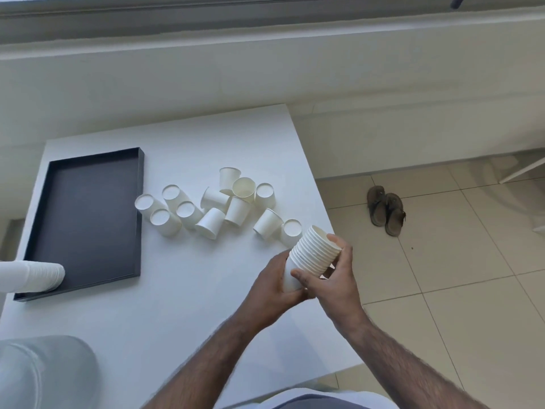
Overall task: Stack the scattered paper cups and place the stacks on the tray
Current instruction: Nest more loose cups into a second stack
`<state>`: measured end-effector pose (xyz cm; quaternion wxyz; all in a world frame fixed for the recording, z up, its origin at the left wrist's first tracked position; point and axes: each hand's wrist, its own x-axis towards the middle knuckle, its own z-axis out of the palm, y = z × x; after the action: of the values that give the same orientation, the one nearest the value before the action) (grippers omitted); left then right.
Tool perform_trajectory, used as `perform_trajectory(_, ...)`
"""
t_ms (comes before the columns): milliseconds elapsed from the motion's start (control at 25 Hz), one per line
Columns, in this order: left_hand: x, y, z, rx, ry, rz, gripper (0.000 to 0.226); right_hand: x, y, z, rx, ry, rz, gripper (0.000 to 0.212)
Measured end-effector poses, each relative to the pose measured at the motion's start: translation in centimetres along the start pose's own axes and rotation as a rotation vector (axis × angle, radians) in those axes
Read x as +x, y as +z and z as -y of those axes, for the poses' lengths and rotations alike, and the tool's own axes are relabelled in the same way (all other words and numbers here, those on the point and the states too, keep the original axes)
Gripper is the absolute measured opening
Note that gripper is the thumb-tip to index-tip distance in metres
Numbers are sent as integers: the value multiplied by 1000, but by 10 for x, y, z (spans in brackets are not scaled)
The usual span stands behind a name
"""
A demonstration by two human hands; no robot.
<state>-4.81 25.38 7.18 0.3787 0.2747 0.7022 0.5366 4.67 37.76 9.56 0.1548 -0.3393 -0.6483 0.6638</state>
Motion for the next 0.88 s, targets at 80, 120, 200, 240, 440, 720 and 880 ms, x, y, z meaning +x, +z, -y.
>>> perform_trajectory(80,7,-10,4,66,-60,46,87,2,-14,-2,14,22,-73,83)
perform_trajectory(120,15,-20,9,98,-102,-8,89,5,-22,-4,27,33,-117,83)
perform_trajectory(200,39,-44,24,170,-162,-241,78,11,-42,-7,39,42,-182,81)
perform_trajectory(240,53,-56,33,249,-187,-357,72,12,-50,-9,39,45,-201,81)
perform_trajectory(440,112,-64,68,740,-284,-407,79,8,-76,-21,54,73,-254,85)
perform_trajectory(720,135,-47,87,762,-335,-383,61,-3,-82,-25,-2,102,-255,86)
perform_trajectory(880,89,-59,87,542,-400,-438,58,6,-75,-19,14,78,-239,87)
